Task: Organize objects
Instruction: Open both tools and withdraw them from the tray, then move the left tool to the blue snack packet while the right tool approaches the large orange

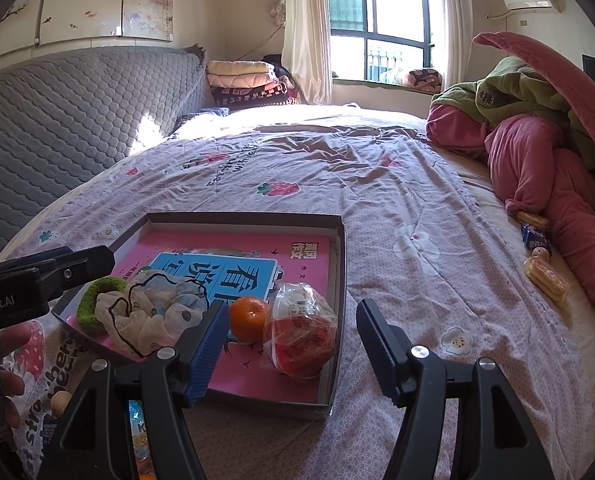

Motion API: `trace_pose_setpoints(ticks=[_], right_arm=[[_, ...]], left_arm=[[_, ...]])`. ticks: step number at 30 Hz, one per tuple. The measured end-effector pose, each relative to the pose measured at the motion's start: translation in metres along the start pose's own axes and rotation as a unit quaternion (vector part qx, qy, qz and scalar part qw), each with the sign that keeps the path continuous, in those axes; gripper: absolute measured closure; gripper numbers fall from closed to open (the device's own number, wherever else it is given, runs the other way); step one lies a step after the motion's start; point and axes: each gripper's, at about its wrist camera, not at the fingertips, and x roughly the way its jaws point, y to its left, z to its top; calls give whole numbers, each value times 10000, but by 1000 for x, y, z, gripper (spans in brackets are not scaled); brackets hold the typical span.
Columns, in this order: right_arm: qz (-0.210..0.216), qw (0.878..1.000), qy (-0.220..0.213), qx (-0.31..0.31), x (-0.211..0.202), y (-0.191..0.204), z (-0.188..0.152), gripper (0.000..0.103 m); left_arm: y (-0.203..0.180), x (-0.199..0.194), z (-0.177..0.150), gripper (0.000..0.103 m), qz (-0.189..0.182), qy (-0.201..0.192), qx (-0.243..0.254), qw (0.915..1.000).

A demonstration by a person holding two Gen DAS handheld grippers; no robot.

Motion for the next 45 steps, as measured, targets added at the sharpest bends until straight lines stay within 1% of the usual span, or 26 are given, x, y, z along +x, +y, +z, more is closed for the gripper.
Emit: trace_pose_setpoints(ticks=[10,13,23,35,45], right_arm=[[40,9999,-106,-97,-7,5,1,36],[54,9998,-149,-128,-10,7,2,35],[103,9993,-271,-229,-19,12,3,34],[197,9985,-403,-325,-30,20,2,34],[284,9977,-432,-432,-37,28,-3,34]], left_arm=[[11,-27,-1,21,84,-183,-102,9997],[14,-35,-4,21,115,-207,-119,9996],[18,-55,-11,21,211,-283,-127,9993],[24,-74,-19,21,335,-323,-125,9988],[21,-83,-29,21,368,-293,-13,9989]])
